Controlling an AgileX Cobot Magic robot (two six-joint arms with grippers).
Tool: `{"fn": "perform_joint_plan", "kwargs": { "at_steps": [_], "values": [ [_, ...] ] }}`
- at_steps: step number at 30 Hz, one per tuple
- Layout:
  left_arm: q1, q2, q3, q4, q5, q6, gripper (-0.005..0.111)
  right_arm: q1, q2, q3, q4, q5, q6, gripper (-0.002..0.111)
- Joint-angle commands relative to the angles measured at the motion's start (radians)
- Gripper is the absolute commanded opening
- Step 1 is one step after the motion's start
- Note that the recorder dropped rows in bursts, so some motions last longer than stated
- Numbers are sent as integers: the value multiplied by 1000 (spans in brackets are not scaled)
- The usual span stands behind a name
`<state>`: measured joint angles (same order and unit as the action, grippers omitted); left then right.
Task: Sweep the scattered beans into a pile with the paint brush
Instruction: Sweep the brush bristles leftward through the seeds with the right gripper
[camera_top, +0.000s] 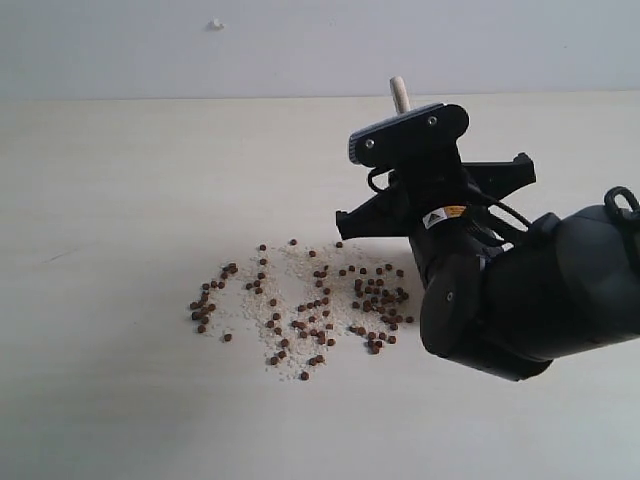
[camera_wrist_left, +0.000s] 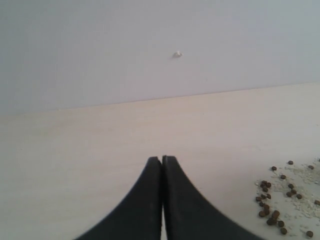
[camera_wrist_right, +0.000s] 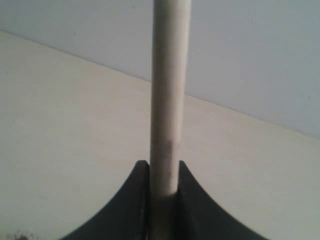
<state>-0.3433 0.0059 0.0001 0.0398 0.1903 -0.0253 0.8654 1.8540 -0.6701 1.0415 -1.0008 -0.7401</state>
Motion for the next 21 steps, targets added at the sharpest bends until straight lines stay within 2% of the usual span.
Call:
{"fn": "perform_joint_plan", "kwargs": {
  "at_steps": [1, 8, 12, 16, 21],
  "values": [
    [-4, -6, 0, -9, -3, -6, 0, 13, 9, 54, -41, -25, 49, 0],
    [-4, -6, 0, -9, -3, -6, 0, 19, 9, 64, -277, 12, 316, 0],
    [-4, -6, 0, -9, -3, -6, 0, 19, 9, 46, -320, 12, 432, 0],
    [-4, -6, 0, -9, -3, -6, 0, 19, 9, 19, -352, 12, 488, 0],
    [-4, -6, 0, -9, -3, -6, 0, 19, -4, -29, -338, 3, 456, 0]
  ]
}}
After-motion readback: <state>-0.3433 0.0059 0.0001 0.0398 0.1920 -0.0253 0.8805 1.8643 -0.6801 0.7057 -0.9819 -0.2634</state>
